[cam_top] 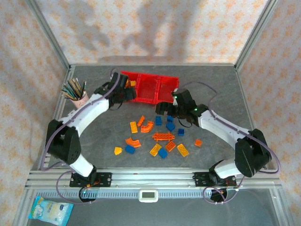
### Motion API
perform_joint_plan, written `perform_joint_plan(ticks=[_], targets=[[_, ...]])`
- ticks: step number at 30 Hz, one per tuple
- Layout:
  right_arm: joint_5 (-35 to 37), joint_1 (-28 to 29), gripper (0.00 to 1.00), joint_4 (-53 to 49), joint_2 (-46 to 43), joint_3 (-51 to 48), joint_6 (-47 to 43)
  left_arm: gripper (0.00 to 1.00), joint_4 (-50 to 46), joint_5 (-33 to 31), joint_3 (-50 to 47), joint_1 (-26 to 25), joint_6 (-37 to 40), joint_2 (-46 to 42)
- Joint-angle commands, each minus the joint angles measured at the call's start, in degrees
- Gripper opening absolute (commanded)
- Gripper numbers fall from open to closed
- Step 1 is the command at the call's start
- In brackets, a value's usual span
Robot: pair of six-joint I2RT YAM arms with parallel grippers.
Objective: Sort the legos into containers by color
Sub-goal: Pick up the lego from the center of the table.
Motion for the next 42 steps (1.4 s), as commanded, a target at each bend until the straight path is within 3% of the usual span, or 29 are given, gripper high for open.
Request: perform_joint_plan(ticks=[1,5,11,39,42], targets=[[-0.1,1.9,1.00,-0.4,-2.5,-2.9,0.1,0.68,-2.1,-3.3,-7.3,-3.0,-2.6,-2.8],[0.0,3.8,1.00,1.4,-3.5,-6.1,1.9,0.69,-2.4,-4.3,-13.2,-6.8,-7.1,-4.0],[0.3,4.4,1.00,3.1,-4.6,-9.0,3.9,0.69,1.3,-2.9,-18.9,-8.2,-10.4,-3.5],[2.3,4.4,1.00,2.3,-5.9,-10.0,4.1,0.67,3.6,0.4,-19.8,-12.4,-8.8,4.6],[2.5,4.4,1.00,2.0,-5.9,-9.8,4.0,0.67,2.1,-2.2,-18.5,-12.4,-8.5,5.8]])
